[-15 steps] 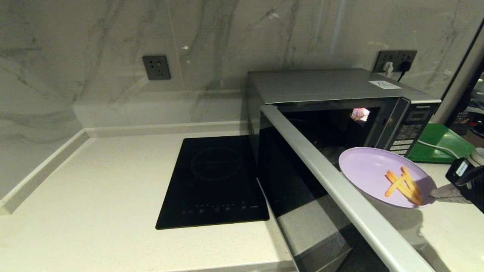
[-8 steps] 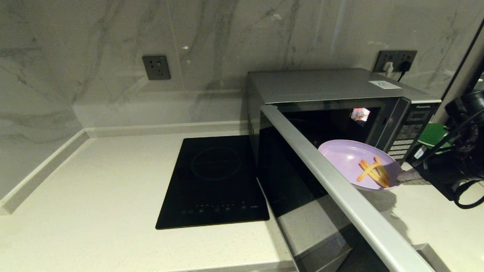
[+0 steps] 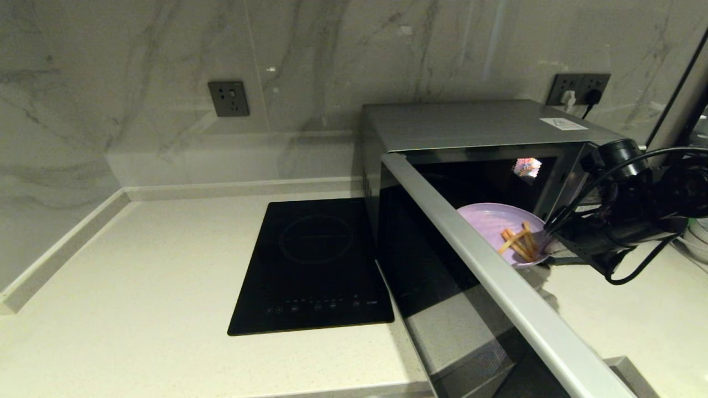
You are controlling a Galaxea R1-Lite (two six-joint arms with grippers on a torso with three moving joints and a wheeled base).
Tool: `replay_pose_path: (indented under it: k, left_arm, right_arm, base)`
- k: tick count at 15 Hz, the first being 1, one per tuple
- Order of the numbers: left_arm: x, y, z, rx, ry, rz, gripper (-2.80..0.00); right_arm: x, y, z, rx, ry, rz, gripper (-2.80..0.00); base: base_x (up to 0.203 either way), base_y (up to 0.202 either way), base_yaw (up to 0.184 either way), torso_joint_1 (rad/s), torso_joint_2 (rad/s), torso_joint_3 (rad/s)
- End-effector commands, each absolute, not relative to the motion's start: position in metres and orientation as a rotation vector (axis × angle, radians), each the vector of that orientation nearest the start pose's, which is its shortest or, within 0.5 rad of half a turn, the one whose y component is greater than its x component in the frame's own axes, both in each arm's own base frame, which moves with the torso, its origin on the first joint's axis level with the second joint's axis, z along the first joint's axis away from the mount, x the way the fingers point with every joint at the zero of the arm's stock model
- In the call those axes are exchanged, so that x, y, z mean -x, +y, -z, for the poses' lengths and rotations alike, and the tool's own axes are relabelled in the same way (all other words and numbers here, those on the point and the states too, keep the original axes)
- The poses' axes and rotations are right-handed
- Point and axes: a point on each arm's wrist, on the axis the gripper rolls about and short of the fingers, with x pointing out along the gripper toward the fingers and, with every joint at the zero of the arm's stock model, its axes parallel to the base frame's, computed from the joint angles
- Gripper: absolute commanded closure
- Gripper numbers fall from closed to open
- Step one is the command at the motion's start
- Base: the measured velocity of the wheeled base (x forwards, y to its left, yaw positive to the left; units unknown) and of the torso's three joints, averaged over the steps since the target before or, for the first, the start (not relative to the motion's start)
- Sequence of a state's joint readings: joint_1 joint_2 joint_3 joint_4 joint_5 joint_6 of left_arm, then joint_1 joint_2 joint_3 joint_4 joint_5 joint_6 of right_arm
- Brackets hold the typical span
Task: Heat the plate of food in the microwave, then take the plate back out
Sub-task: Put the plate in the microwave oven
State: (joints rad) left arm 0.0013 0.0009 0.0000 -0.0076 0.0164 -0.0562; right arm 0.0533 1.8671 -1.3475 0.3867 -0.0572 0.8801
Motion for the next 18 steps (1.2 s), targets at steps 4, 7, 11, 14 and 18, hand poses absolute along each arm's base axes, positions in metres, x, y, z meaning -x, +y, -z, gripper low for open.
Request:
replay_pose_path:
  k: [4,7,11,14,18]
  left_arm:
    - [0.023,0.000,-0.076,0.057,-0.007,-0.018,0.00]
    - [0.023,0.000,-0.076,0.057,-0.007,-0.018,0.00]
    - [0.023,0.000,-0.076,0.057,-0.007,-0.018,0.00]
    - [0.023,0.000,-0.076,0.057,-0.007,-0.018,0.00]
    - [0.023,0.000,-0.076,0.057,-0.007,-0.018,0.00]
  right_arm:
    - [-0.376,0.032,-0.173,-0.812,0.831,0.389,0.00]
    - [-0.391,0.036,-0.178,-0.840,0.797,0.369,0.00]
    - [-0.405,0.041,-0.170,-0.843,0.806,0.351,0.00]
    - [-0.412,0.043,-0.164,-0.841,0.818,0.346,0.00]
    - [-0.419,0.047,-0.161,-0.845,0.822,0.321,0.00]
  base:
    - [0.000,0.000,0.000,0.000,0.00,0.000]
    - [0.000,0.000,0.000,0.000,0.00,0.000]
    - [0.000,0.000,0.000,0.000,0.00,0.000]
    - [0.000,0.000,0.000,0.000,0.00,0.000]
    - [0.000,0.000,0.000,0.000,0.00,0.000]
